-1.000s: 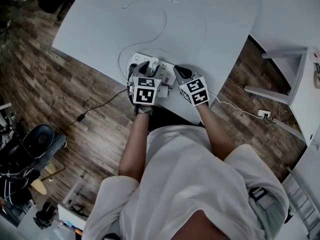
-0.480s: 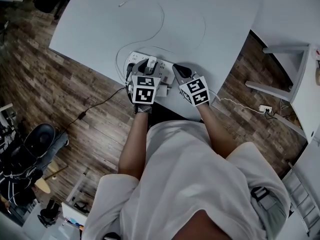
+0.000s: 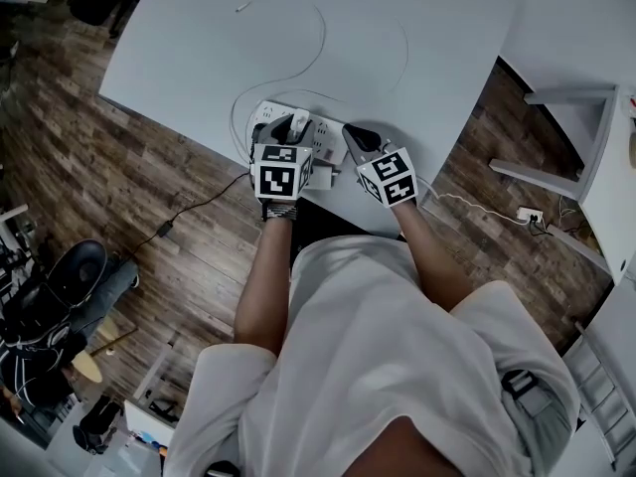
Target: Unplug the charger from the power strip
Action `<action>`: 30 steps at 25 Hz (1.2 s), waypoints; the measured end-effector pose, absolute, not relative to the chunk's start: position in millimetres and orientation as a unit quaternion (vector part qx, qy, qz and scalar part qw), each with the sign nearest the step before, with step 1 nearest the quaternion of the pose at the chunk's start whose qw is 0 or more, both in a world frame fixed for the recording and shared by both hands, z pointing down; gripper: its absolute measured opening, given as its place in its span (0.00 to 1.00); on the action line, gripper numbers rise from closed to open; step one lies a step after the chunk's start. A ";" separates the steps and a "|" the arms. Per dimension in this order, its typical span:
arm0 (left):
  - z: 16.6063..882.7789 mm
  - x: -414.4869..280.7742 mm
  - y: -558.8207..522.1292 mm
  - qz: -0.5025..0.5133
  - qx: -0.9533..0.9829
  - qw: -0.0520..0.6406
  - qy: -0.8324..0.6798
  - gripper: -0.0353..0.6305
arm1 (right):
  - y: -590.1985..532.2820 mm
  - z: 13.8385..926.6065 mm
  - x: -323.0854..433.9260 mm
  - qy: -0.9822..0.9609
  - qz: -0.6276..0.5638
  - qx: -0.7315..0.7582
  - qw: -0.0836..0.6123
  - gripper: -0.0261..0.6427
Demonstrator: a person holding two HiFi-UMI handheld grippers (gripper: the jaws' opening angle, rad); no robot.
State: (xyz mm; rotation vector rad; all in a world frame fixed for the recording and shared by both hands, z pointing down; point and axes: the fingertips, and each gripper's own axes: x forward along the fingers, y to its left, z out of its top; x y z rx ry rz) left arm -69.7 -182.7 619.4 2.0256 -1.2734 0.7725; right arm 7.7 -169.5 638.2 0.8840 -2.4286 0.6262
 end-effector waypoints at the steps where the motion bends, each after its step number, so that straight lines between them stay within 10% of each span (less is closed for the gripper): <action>1: 619.6 -69.7 -181.9 0.294 0.765 0.303 -0.486 0.26 | -168.7 638.6 7.8 -0.887 0.228 0.323 0.239 0.04; 30: 612.3 -67.2 -184.4 0.347 0.776 0.213 -0.483 0.26 | -171.1 637.0 3.3 -0.886 0.228 0.330 0.234 0.04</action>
